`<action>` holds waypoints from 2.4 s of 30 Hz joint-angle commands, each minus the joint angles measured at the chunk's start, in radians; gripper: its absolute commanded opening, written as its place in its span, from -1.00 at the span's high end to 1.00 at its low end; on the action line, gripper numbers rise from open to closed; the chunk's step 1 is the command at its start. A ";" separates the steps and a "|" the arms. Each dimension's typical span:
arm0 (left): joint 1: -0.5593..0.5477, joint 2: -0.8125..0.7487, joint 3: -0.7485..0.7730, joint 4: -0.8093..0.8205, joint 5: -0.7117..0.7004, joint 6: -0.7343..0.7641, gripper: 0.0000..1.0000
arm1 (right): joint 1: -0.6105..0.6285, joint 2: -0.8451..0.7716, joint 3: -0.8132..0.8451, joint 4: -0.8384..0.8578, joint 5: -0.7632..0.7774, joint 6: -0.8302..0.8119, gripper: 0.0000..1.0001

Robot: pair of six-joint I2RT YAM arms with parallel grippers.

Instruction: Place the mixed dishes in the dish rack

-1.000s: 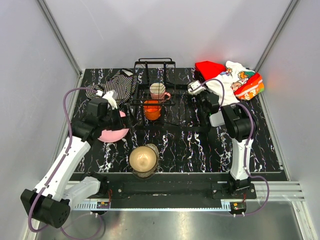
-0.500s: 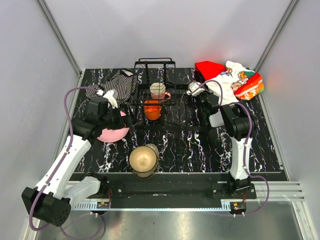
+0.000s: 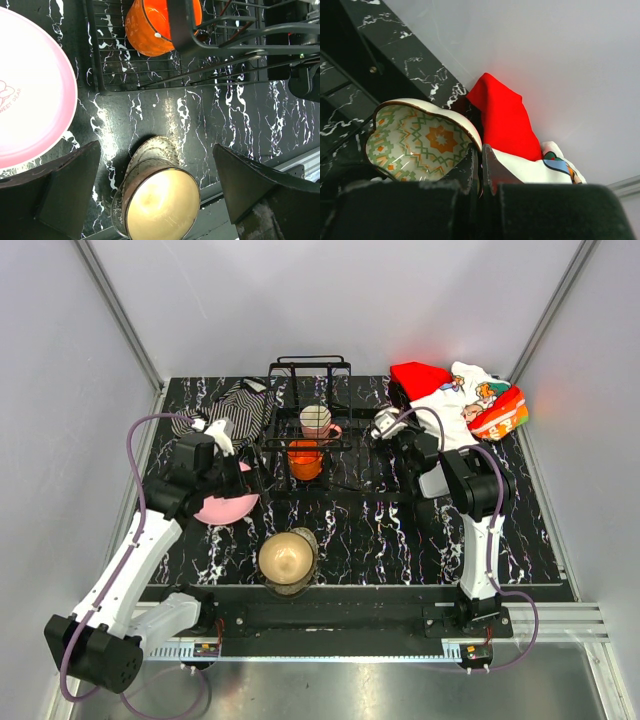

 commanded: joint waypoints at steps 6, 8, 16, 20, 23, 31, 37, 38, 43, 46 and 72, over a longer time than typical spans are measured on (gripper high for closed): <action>0.015 -0.016 -0.008 0.043 0.031 0.022 -0.98 | -0.009 -0.005 -0.063 0.198 -0.062 -0.050 1.00; 0.016 -0.016 -0.008 0.042 0.030 0.022 -0.98 | -0.009 -0.005 -0.066 0.198 -0.067 -0.049 1.00; 0.019 -0.014 -0.008 0.043 0.039 0.022 -0.98 | -0.009 -0.011 -0.063 0.201 -0.064 -0.026 0.24; 0.021 -0.019 -0.008 0.042 0.041 0.019 -0.98 | -0.009 -0.019 -0.060 0.204 -0.067 -0.015 0.00; 0.024 -0.022 -0.008 0.039 0.041 0.019 -0.98 | -0.009 -0.035 -0.054 0.204 -0.059 0.016 -0.08; 0.024 -0.033 -0.001 0.031 0.042 0.013 -0.98 | -0.008 -0.112 -0.021 0.206 0.016 0.089 -0.15; 0.024 -0.049 0.010 0.008 0.036 0.013 -0.98 | -0.008 -0.173 0.037 0.204 0.201 0.235 -0.16; 0.024 -0.052 0.010 0.000 0.033 0.011 -0.98 | -0.009 -0.196 0.046 0.206 0.234 0.255 -0.16; 0.024 -0.071 0.018 -0.026 0.022 0.011 -0.98 | 0.017 -0.356 -0.029 0.197 0.450 0.399 0.01; 0.025 -0.077 0.029 -0.053 0.010 0.013 -0.98 | 0.066 -0.477 -0.092 0.116 0.536 0.427 -0.10; 0.024 -0.210 0.010 -0.139 0.002 -0.053 -0.98 | 0.905 -1.056 -0.044 -1.819 0.604 1.816 -0.28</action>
